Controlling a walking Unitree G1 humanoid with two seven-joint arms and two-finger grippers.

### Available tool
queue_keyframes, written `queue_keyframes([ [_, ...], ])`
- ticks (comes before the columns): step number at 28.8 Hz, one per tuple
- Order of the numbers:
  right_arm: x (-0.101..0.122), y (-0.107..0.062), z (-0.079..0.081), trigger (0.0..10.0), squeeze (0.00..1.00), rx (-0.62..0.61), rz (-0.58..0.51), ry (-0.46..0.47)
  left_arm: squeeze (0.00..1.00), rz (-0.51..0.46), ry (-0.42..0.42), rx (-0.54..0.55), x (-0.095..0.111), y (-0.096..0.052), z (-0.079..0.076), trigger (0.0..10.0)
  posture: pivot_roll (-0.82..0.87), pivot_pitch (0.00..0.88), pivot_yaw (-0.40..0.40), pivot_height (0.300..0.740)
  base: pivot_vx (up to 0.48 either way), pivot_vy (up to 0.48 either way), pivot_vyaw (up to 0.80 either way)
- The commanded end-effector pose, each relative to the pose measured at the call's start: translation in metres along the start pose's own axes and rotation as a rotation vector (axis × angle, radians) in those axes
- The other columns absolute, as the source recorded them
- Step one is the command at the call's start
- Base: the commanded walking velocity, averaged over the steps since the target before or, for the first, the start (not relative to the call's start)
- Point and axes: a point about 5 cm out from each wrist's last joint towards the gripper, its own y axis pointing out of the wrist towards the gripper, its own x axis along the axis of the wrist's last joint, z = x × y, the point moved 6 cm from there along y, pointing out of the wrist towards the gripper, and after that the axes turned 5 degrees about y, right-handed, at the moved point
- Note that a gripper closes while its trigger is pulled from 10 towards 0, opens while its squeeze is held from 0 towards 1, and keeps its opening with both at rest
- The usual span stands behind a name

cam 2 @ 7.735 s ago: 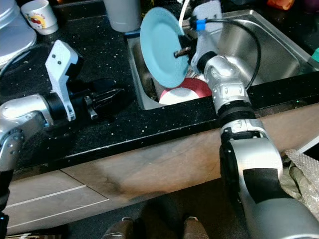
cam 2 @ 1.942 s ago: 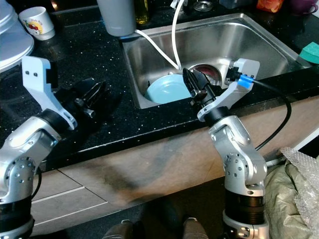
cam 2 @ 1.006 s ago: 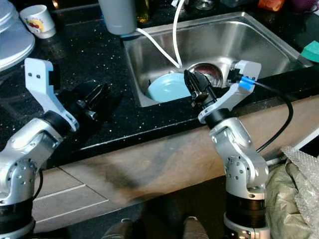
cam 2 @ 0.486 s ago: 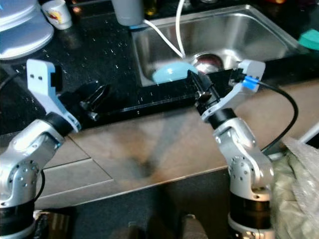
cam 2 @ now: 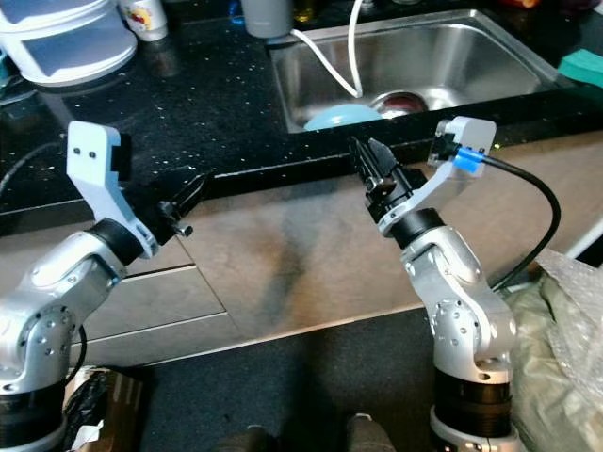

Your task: Kitchen organization

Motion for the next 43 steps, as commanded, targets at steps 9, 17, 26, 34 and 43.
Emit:
queue_keyframes([
  [9,-0.012,-0.003,0.002,10.0,0.0,0.03,0.059,0.019,0.0,0.056,0.002,0.016,-0.015,-0.003,0.002,10.0,0.04,0.185,0.012,0.74,0.0,0.0,0.0],
  [17,-0.019,-0.008,0.003,10.0,0.0,0.046,0.093,0.019,0.0,0.04,-0.028,-0.025,-0.015,-0.006,-0.006,10.0,0.04,0.185,0.009,0.74,0.0,-0.36,0.0],
  [26,-0.018,-0.008,0.004,10.0,0.0,0.052,0.098,0.017,0.0,0.034,-0.034,-0.069,-0.016,-0.007,-0.015,10.0,0.04,0.184,0.004,0.74,0.0,0.0,0.0],
  [34,-0.045,-0.022,0.02,10.0,0.0,0.188,0.249,0.02,0.0,0.13,-0.068,-0.388,-0.041,-0.02,-0.065,10.0,0.04,0.166,-0.002,0.74,0.0,0.0,0.0],
  [43,-0.113,-0.063,-0.006,10.0,0.0,0.168,0.602,-0.075,0.0,0.456,-0.048,-0.561,-0.111,-0.042,-0.091,10.0,0.04,0.155,-0.005,0.74,0.0,0.0,0.0],
])
